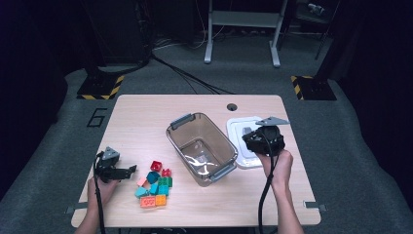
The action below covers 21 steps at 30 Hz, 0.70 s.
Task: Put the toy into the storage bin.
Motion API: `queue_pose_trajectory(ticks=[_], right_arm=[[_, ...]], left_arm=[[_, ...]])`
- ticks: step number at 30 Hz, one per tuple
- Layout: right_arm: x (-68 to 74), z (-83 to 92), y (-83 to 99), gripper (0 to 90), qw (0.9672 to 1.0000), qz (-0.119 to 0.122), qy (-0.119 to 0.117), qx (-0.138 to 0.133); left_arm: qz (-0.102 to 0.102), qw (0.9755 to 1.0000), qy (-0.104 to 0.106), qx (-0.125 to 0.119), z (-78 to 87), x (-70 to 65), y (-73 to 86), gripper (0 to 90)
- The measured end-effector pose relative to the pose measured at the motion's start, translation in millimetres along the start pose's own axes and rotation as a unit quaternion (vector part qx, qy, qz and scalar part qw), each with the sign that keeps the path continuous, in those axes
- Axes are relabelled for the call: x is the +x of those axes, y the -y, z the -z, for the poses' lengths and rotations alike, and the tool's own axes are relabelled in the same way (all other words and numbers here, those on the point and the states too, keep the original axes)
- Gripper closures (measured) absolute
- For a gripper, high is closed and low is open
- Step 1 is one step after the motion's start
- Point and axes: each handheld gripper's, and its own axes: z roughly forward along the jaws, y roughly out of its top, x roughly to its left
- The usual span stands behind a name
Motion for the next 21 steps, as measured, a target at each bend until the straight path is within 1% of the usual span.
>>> queue_pose_trajectory(ticks=[3, 4, 7, 8, 9, 12, 14, 16, 17, 18, 19, 21], right_arm=[[4.2, -0.1, -3.6, 47.7, 1.0000, 0.005, -0.005, -0.002], [5.4, -0.2, -5.0, 47.7, 0.9999, 0.010, -0.007, -0.004], [11.1, -0.9, -9.0, 47.7, 0.9998, 0.013, -0.014, -0.004], [12.4, -1.4, -9.9, 47.7, 0.9997, 0.018, -0.018, -0.004], [14.3, -1.9, -10.8, 47.7, 0.9997, 0.016, -0.019, -0.006], [20.0, -3.4, -13.3, 47.6, 0.9994, 0.023, -0.025, -0.005], [24.3, -4.4, -14.9, 47.7, 0.9992, 0.027, -0.031, -0.004], [29.4, -5.6, -16.7, 47.6, 0.9989, 0.032, -0.035, -0.002], [31.1, -6.5, -17.4, 47.7, 0.9985, 0.038, -0.038, -0.004], [34.2, -6.9, -18.0, 47.7, 0.9984, 0.039, -0.042, -0.002], [36.3, -7.3, -18.5, 47.7, 0.9982, 0.040, -0.044, -0.002], [41.3, -8.9, -19.7, 47.6, 0.9975, 0.050, -0.050, -0.001]], left_arm=[[-0.001, 1.0000, 0.000, 0.001, 0.2, 0.1, -0.1, 9.6], [-0.001, 1.0000, 0.001, 0.001, 0.1, 0.2, -0.1, 9.6], [0.000, 1.0000, 0.000, -0.001, -0.2, 0.0, 0.1, 9.6], [0.000, 1.0000, -0.001, -0.002, -0.3, -0.1, 0.2, 9.7], [0.000, 1.0000, 0.000, -0.001, -0.2, -0.1, 0.1, 9.6], [-0.001, 1.0000, 0.000, 0.001, 0.2, 0.1, -0.1, 9.6], [0.000, 1.0000, 0.000, -0.002, -0.2, -0.1, 0.1, 9.7], [0.000, 1.0000, 0.000, -0.002, -0.2, 0.0, 0.1, 9.7], [-0.001, 1.0000, 0.000, 0.000, 0.0, 0.2, 0.0, 9.7], [-0.002, 1.0000, 0.001, 0.002, 0.2, 0.3, -0.2, 9.7], [0.000, 1.0000, 0.000, -0.002, -0.3, -0.1, 0.2, 9.7], [-0.001, 1.0000, 0.000, 0.001, 0.1, 0.1, -0.1, 9.7]])
